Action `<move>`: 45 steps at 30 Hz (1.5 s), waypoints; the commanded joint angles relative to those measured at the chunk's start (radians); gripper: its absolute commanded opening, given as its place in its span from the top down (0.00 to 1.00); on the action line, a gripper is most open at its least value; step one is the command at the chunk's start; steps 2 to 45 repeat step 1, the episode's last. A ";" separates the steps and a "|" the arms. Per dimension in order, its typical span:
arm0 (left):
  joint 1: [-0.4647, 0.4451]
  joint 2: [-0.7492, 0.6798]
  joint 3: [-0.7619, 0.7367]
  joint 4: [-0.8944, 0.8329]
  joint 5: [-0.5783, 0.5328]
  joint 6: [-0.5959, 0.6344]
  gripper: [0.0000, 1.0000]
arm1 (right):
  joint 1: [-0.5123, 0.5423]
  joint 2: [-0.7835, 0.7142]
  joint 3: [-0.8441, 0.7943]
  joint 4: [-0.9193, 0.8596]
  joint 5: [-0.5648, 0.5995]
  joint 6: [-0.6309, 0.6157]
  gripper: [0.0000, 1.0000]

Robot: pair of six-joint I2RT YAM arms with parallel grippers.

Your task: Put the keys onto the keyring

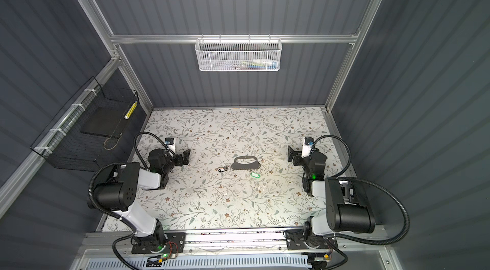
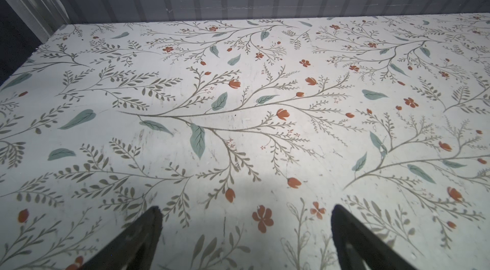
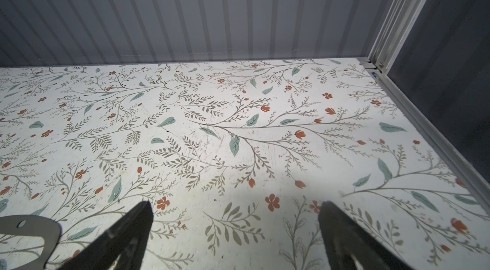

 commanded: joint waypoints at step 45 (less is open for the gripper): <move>0.000 0.009 -0.006 0.032 0.012 -0.006 0.00 | -0.001 0.001 0.012 0.013 -0.003 0.004 0.01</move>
